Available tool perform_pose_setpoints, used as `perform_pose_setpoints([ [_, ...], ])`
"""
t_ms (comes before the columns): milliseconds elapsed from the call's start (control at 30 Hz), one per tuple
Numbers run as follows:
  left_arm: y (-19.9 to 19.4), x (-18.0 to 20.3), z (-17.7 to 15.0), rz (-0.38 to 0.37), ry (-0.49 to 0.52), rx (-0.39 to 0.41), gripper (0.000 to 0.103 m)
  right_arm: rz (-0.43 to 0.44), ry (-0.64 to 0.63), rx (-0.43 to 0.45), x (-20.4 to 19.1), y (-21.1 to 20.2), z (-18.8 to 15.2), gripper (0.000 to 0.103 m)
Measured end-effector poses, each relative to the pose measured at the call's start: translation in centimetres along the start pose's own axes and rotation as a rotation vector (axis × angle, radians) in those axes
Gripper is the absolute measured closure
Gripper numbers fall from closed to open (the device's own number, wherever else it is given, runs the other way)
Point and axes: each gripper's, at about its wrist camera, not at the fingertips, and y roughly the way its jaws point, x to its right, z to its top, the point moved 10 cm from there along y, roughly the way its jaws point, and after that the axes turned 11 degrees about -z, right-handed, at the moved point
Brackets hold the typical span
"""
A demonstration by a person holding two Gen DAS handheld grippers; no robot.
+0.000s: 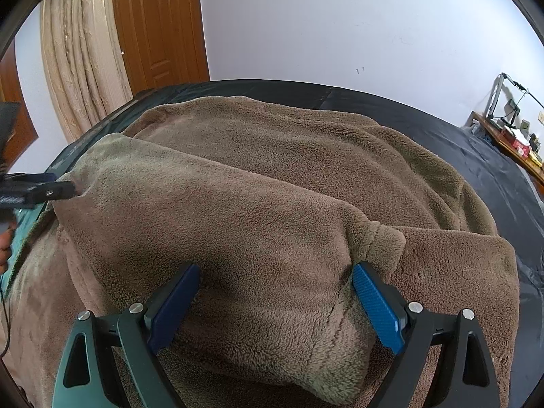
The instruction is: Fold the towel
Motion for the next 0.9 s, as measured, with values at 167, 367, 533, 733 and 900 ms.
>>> perform_pose_setpoints([
  [167, 0.7, 2.8, 0.0, -0.010, 0.061, 0.001, 0.000, -0.005, 0.019, 0.028, 0.3, -0.6, 0.2, 0.009],
  [367, 2.2, 4.2, -1.5, 0.028, 0.105, -0.035, 0.000, -0.061, 0.102, 0.073, 3.0, -3.4, -0.5, 0.009],
  [533, 2.6, 3.9, -2.4, -0.002, 0.096, -0.044, 0.000, -0.040, -0.012, -0.043, 2.1, -2.3, -3.8, 0.009],
  [733, 3.3, 3.5, -2.8, -0.035, 0.072, -0.021, 0.000, 0.002, 0.014, -0.061, 2.3, -1.9, -3.8, 0.005],
  [900, 3.0, 3.4, -3.0, -0.035, 0.054, -0.011, 0.000, 0.001, 0.016, -0.061, 2.1, -1.9, -3.9, 0.005],
])
